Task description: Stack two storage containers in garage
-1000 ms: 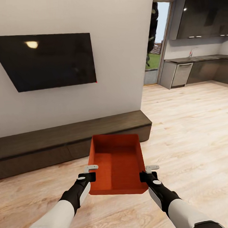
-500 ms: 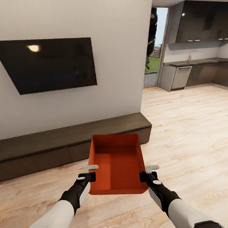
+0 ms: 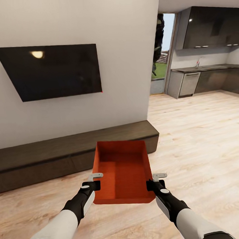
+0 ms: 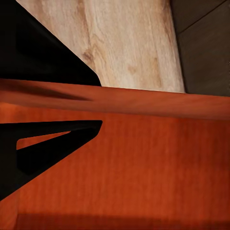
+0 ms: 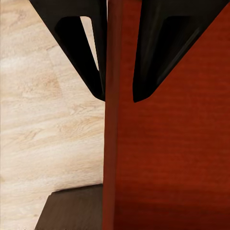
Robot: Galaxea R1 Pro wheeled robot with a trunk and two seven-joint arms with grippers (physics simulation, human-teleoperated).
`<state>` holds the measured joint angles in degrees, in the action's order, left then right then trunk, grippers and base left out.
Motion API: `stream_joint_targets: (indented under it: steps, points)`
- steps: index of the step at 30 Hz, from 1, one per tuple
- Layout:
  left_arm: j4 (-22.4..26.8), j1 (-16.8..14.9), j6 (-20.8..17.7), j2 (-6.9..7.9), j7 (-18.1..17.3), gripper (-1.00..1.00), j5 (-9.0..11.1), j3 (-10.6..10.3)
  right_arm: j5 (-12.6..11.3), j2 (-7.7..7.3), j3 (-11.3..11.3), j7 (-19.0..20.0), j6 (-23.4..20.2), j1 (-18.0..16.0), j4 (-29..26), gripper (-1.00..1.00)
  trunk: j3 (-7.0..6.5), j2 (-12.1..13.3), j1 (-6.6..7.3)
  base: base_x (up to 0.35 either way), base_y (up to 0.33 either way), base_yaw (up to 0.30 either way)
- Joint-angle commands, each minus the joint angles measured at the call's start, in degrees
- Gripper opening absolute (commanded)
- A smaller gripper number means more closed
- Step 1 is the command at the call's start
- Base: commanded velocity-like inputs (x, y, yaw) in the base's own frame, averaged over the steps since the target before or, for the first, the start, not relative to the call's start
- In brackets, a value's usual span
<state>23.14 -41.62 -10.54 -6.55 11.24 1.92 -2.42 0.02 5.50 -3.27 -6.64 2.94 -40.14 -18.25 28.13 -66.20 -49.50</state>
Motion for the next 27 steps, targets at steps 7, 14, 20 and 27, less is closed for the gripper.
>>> stream_joint_targets:
  steps: [7,14,20,27]
  points:
    - [0.3,0.0,1.9,0.75,0.8,-1.00,-0.7,2.2,-0.7,-0.04,0.7,-0.3,0.1,0.0,0.1,-1.00,-0.58,0.0,0.00,0.000,0.000,0.000]
    - [0.3,0.0,2.0,0.78,0.7,-1.00,-0.7,2.2,-0.7,0.02,0.7,-0.3,0.1,0.0,0.1,-1.00,-1.22,0.0,0.00,0.000,0.000,0.000]
    - [0.3,0.0,2.0,0.83,0.7,-1.00,-0.7,2.2,-0.7,-0.04,0.7,-0.3,0.1,0.0,0.1,-1.00,-1.76,0.0,0.00,0.000,0.000,0.000]
    - [0.3,0.0,2.1,1.19,0.8,-1.00,-0.7,2.2,-0.7,-0.04,0.7,-0.3,0.1,0.0,0.1,-1.00,-2.40,0.0,0.00,0.000,0.000,0.000]
